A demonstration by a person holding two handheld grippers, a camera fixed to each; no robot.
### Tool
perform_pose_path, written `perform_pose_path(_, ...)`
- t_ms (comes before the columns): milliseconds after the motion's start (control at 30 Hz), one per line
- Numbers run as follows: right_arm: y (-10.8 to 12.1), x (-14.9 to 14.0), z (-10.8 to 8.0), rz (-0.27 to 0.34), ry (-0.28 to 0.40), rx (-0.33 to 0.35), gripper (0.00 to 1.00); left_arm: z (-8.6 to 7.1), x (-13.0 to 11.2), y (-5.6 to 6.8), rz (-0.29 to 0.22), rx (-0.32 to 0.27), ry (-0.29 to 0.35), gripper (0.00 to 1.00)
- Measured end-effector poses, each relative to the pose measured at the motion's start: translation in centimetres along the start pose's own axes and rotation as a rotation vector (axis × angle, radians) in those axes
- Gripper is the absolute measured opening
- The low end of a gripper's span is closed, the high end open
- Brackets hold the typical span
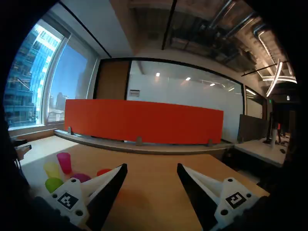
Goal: Pour water
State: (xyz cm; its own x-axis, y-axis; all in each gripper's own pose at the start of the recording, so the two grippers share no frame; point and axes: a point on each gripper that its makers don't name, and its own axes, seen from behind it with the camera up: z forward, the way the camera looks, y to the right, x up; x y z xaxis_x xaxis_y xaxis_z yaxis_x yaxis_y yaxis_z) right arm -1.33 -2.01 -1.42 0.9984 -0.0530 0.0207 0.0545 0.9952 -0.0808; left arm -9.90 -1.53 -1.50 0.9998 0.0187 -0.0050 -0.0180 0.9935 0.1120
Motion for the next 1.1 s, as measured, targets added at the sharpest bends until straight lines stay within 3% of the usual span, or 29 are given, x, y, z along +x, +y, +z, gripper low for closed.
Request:
perform_pose_path(467, 1.6, 0.8, -1.4, 0.003, 0.062, -0.01, 1.0, 0.0, 0.0, -0.1, 0.002, 0.0, 0.0, 0.99)
perform_pose_path(600, 2.0, 0.5, -1.5, 0.027, 0.073, -0.01, 1.0, 0.1, 0.0, -0.1, 0.002, 0.0, 0.0, 0.99)
perform_pose_path(1100, 0.5, -0.2, 0.1, 0.061, 0.128, 0.052, 1.0, 0.0, -0.1, 0.0, 0.002, 0.0, 0.0, 0.99)
